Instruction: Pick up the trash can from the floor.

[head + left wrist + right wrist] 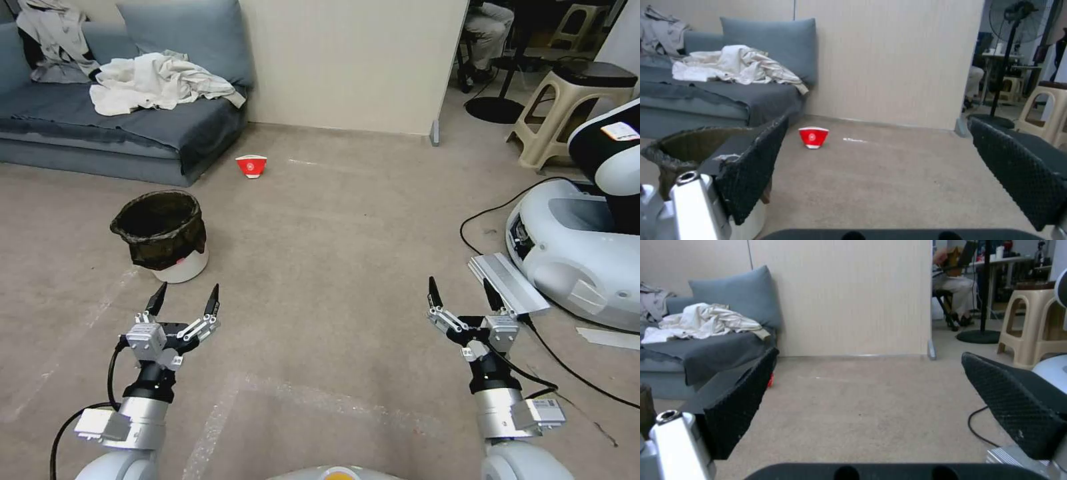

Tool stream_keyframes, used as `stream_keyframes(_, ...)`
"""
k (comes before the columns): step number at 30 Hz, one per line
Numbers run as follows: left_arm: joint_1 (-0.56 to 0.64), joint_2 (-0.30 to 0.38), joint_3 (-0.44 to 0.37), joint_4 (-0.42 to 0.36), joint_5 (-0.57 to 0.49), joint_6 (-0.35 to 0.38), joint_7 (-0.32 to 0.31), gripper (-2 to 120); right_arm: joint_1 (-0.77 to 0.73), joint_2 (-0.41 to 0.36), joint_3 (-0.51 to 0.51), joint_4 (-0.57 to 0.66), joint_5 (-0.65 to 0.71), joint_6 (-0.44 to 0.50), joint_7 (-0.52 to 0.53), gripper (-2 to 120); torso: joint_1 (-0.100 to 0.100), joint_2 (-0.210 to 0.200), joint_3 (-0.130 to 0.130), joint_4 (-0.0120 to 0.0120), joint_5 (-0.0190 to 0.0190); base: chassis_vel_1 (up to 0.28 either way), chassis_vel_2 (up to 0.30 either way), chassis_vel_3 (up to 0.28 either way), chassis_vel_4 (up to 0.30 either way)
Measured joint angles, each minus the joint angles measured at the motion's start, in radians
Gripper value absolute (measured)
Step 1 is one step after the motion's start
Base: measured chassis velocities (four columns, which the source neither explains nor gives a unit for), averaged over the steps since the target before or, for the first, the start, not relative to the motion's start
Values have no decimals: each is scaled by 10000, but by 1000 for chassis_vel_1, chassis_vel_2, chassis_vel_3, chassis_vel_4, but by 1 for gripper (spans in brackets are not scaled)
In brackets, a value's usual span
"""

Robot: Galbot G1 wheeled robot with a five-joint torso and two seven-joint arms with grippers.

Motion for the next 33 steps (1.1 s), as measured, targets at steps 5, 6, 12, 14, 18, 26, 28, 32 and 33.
stream_keyframes(5,0,-1,0,0,0,0,0,100,0,0,0,0,0,0,0,100,0,0,0,1,0,0,0,0,0)
stream_keyframes(6,0,0,0,0,0,0,0,100,0,0,0,0,0,0,0,100,0,0,0,0,0,0,0,0,0)
stream_keyframes(12,0,0,0,0,0,0,0,100,0,0,0,0,0,0,0,100,0,0,0,0,-1,0,0,0,0)
stream_keyframes(14,0,0,0,0,0,0,0,100,0,0,0,0,0,0,0,100,0,0,0,0,0,0,0,0,0)
stream_keyframes(18,0,0,0,0,0,0,0,100,0,0,0,0,0,0,0,100,0,0,0,0,0,0,0,0,0)
stream_keyframes(26,-25,-146,81,-343,174,664,-204,100,6,186,0,400,-265,-769,59,100,0,0,0,1,-1,0,0,0,0)
stream_keyframes(28,-40,-230,131,-523,283,1037,-342,100,11,280,0,592,-392,-1127,95,100,0,0,0,0,0,0,0,0,0)
stream_keyframes(32,-85,-502,288,-1123,625,2236,-773,100,31,596,-2,1251,-845,-2355,219,100,0,0,0,1,0,0,0,0,0)
stream_keyframes(33,-95,-564,324,-1254,703,2504,-868,100,36,668,-2,1402,-944,-2631,246,100,0,0,0,0,0,0,0,0,0)
